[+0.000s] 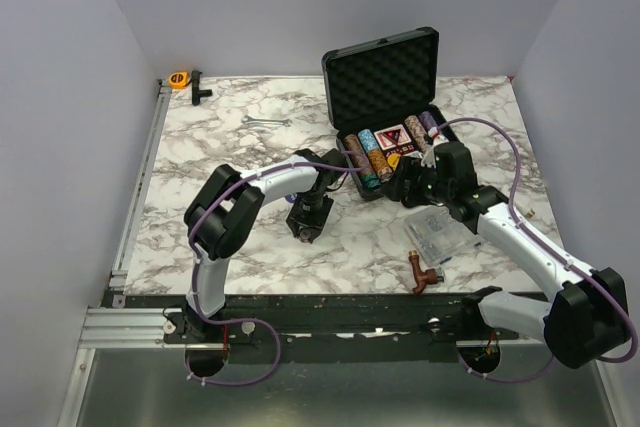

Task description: Pack up texas hold em set

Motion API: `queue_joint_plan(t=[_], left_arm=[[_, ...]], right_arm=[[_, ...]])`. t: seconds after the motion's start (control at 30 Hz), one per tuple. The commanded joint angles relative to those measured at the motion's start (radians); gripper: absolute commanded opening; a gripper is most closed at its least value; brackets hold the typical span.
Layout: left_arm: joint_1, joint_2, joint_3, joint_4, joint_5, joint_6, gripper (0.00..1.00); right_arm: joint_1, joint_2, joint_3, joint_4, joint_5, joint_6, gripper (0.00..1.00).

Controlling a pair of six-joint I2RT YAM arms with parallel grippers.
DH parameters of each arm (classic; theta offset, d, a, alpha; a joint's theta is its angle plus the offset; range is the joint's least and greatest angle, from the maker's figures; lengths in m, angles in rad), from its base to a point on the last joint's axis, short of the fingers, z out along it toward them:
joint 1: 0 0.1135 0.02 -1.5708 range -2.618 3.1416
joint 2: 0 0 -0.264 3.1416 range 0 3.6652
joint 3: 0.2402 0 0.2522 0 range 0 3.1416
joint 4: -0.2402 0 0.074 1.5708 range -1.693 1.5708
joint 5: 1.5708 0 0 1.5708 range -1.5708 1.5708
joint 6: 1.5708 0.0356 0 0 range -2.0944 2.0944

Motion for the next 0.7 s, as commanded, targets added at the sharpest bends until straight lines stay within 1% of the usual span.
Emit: queue_joint_plan(t=[0.0, 0.23, 0.27, 0.4, 0.43, 0.67], left_arm=[[-0.013, 0.059, -0.011, 0.070, -0.009, 0.001, 0.39], [-0.013, 0.015, -0.027, 0.077, -0.021, 0.011, 0.21], [-0.013, 0.005, -0.025, 0.074, -0.041, 0.013, 0.18], [-0.012, -0.032, -0.002, 0.049, -0.068, 0.020, 0.01], [-0.012, -0.042, 0.003, 0.044, -0.070, 0.020, 0.00], [-0.014, -0.130, 0.043, 0.014, -0.064, 0.035, 0.00]], right_arm=[[0.002, 0.002, -0.013, 0.026, -0.023, 0.002, 0.81], [0.002, 0.017, -0.024, 0.036, -0.032, 0.011, 0.81], [0.002, 0.020, -0.027, 0.040, -0.037, 0.016, 0.81], [0.002, 0.028, -0.033, 0.054, -0.055, 0.028, 0.81], [0.001, 0.030, -0.033, 0.057, -0.059, 0.029, 0.81], [0.002, 0.040, -0.030, 0.078, -0.102, 0.057, 0.81]])
